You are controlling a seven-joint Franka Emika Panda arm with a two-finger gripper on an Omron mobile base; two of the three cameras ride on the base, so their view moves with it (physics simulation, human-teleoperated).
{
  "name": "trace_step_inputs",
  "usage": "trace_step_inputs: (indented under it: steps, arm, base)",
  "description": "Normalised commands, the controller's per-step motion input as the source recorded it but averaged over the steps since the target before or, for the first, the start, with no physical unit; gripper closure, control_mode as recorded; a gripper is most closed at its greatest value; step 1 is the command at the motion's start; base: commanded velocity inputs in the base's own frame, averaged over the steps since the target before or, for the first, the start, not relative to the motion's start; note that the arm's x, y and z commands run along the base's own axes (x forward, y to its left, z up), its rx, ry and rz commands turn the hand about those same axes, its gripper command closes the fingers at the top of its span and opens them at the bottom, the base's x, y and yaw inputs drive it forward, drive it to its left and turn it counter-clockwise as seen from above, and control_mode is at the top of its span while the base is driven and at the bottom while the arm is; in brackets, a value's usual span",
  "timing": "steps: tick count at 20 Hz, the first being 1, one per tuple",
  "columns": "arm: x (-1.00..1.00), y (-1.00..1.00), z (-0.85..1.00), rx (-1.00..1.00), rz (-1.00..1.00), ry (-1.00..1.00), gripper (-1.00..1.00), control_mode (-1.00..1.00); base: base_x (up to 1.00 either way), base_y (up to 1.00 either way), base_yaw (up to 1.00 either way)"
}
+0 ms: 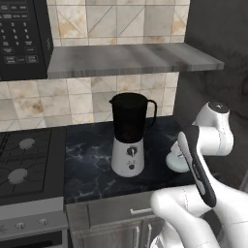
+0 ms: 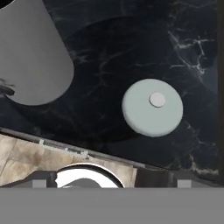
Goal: Open the blender lid, put the pear in the blender, close the lid, and start the blender.
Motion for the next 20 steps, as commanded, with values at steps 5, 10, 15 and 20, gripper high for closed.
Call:
trace_step_inputs:
  steps: [5, 10, 15, 20]
  arm:
    - [0.25, -0.21, -0.31, 0.00, 0.00, 0.13, -1.00, -1.00]
    - [0.24, -0.25, -0.21, 0.00, 0.00, 0.10, -1.00, -1.00]
    - [0.28, -0.20, -0.22, 0.00, 0.00, 0.09, -1.00, -1.00]
    - [0.39, -0.13, -0.33, 0.00, 0.00, 0.12, -1.00, -1.00]
  base:
    - [0.00, 0.00, 0.00]
    - [0.00, 0.00, 0.00]
    - [0.00, 0.00, 0.00]
    - [0.00, 0.00, 0.00]
